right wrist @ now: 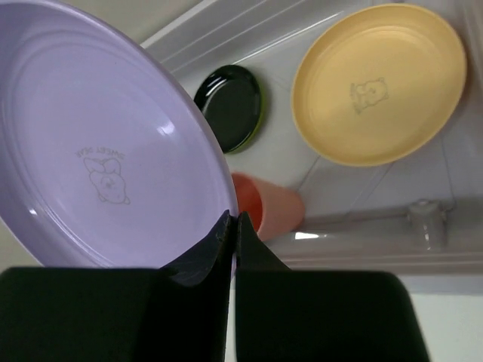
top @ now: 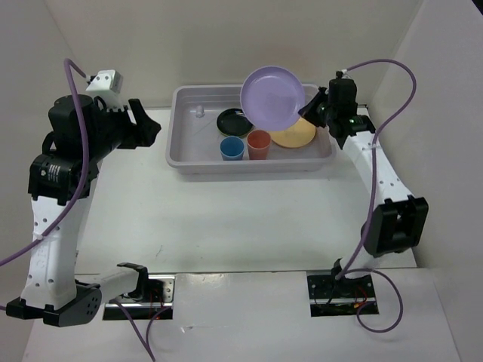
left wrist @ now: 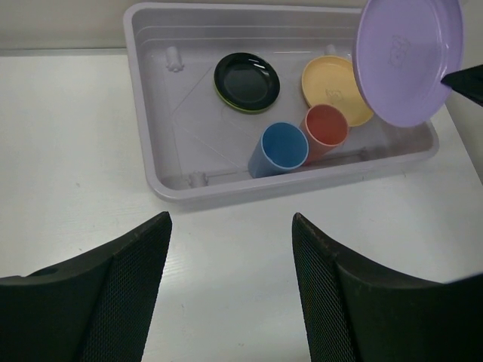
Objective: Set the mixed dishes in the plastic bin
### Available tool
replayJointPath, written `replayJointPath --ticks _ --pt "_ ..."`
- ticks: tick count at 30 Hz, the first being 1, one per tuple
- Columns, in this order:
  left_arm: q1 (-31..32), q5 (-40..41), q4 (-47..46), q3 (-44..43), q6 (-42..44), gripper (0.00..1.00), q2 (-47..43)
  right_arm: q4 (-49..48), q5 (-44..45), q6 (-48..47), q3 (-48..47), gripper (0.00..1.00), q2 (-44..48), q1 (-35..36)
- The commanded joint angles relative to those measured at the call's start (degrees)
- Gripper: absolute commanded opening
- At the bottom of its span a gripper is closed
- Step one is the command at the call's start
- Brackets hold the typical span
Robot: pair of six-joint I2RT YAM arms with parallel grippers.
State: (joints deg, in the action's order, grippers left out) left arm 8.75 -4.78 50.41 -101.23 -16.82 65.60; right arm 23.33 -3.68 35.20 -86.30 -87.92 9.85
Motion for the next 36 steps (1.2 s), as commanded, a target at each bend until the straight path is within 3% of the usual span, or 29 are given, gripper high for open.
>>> replayJointPath --ticks 1,9,15,24,32,36 --pt "-0.32 -0.59 -1.63 0.5 -0.06 0.72 -0.48 -3.48 -2.29 1.45 -7.01 0.0 -5.31 -2.9" --pt "-0.32 -1.64 -1.11 1.56 -0.06 0.72 -0.48 -6.36 -5.11 2.5 -10.28 0.0 -19.47 -7.74" --pt "-0.32 -1.03 -1.11 3.23 0.47 0.72 -0.48 -3.3 -1.95 2.5 -16.17 0.0 -28.43 -8.88" --pt "-0.32 -1.03 -1.63 3.23 1.0 0.72 1.1 1.88 4.64 3.21 -23.73 0.0 -36.62 -8.88" --pt "-0.32 -1.55 -2.16 3.23 1.0 0.72 1.63 3.47 7.02 3.21 -23.21 0.0 -38.29 -8.88" --pt "-0.32 -1.55 -2.16 3.23 1.0 0.72 2.16 3.47 9.47 2.59 -22.68 0.14 -38.29 -8.88"
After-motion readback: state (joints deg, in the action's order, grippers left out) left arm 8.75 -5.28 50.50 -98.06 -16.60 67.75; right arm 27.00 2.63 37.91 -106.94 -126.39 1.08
